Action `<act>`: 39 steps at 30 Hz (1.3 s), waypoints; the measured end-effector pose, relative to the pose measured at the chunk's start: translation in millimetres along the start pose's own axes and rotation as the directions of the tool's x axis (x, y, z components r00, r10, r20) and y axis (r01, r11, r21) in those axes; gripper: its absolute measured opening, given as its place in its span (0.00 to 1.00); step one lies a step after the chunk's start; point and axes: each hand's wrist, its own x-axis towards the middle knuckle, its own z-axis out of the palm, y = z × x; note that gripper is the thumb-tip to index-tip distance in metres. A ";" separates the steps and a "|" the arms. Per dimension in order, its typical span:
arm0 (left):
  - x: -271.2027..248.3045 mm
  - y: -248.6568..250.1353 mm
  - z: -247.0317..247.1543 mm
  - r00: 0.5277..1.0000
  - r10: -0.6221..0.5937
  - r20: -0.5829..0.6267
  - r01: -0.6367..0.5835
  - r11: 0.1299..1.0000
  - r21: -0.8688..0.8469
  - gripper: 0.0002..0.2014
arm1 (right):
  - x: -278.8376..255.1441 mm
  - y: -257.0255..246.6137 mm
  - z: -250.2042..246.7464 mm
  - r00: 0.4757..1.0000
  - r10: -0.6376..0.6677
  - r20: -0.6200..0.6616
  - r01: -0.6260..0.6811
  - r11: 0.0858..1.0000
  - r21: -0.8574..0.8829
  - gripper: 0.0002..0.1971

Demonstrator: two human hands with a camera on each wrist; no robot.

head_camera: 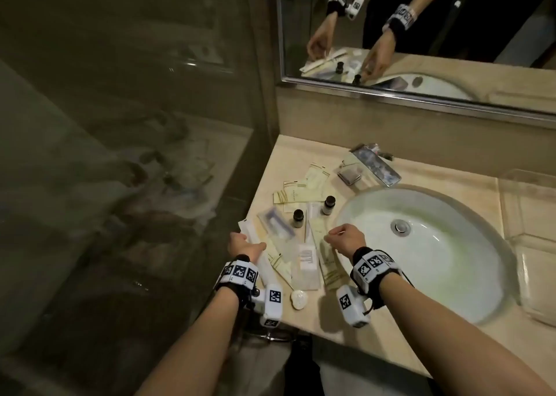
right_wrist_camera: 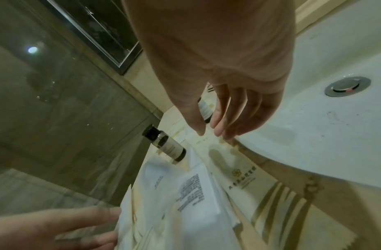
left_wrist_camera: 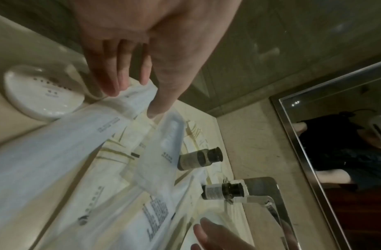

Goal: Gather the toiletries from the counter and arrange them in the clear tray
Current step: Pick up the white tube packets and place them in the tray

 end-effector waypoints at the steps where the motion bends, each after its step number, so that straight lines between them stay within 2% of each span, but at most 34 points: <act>1: 3.2 2.2 0.7 1.000 0.006 0.008 -0.006 1.000 0.019 0.28 | 3.2 0.0 0.9 1.000 0.000 -0.009 0.000 1.000 -0.017 0.09; 5: 13.0 5.8 8.9 0.999 -0.038 -0.036 0.041 0.995 0.086 0.38 | 9.2 3.2 5.6 1.000 0.008 -0.030 -0.010 0.999 -0.054 0.10; 10: 20.4 9.1 15.7 0.995 -0.074 -0.073 0.080 0.993 0.085 0.44 | 8.1 4.5 17.8 0.985 -0.122 -0.119 0.106 0.985 -0.140 0.15; 13: 23.8 10.6 16.3 0.996 -0.063 -0.066 0.069 0.993 0.098 0.41 | 7.4 3.3 21.1 0.987 -0.122 -0.108 0.095 0.970 -0.224 0.19; 15: 24.1 11.2 15.0 0.996 -0.059 -0.073 0.066 0.993 0.093 0.37 | 8.5 2.6 20.2 0.993 -0.094 -0.070 0.075 0.969 -0.235 0.17; 19: 30.1 8.2 13.0 0.997 -0.049 -0.066 0.054 0.996 0.073 0.26 | 11.0 3.3 15.6 0.998 -0.051 -0.040 0.043 0.983 -0.179 0.09; 21: 30.8 8.0 11.3 0.997 -0.045 -0.055 0.048 0.997 0.060 0.22 | 9.0 2.5 13.9 0.998 -0.041 -0.050 0.034 0.990 -0.137 0.10; 24: 25.6 11.5 8.9 0.999 -0.019 -0.049 0.021 0.999 0.050 0.20 | 7.3 -1.8 15.7 0.996 -0.026 -0.088 0.016 0.994 -0.112 0.13; 28: 12.8 16.1 4.6 0.999 0.004 -0.035 -0.003 0.999 0.039 0.20 | 5.7 -12.7 24.4 0.997 0.008 -0.078 -0.015 0.996 -0.092 0.09; 32: 8.6 13.7 3.0 1.000 0.011 -0.009 -0.011 0.999 0.046 0.18 | 1.8 -20.0 33.4 0.997 0.067 -0.028 -0.071 0.986 -0.151 0.19; 36: 5.0 10.5 2.1 1.000 0.023 0.007 -0.023 0.999 0.046 0.19 | 9.5 -18.8 47.4 0.994 0.092 -0.057 -0.103 0.969 -0.227 0.18; 39: 4.0 9.6 0.1 0.999 0.039 0.010 -0.039 0.998 0.039 0.19 | 10.3 -21.2 50.1 0.992 0.095 -0.080 -0.110 0.970 -0.219 0.16</act>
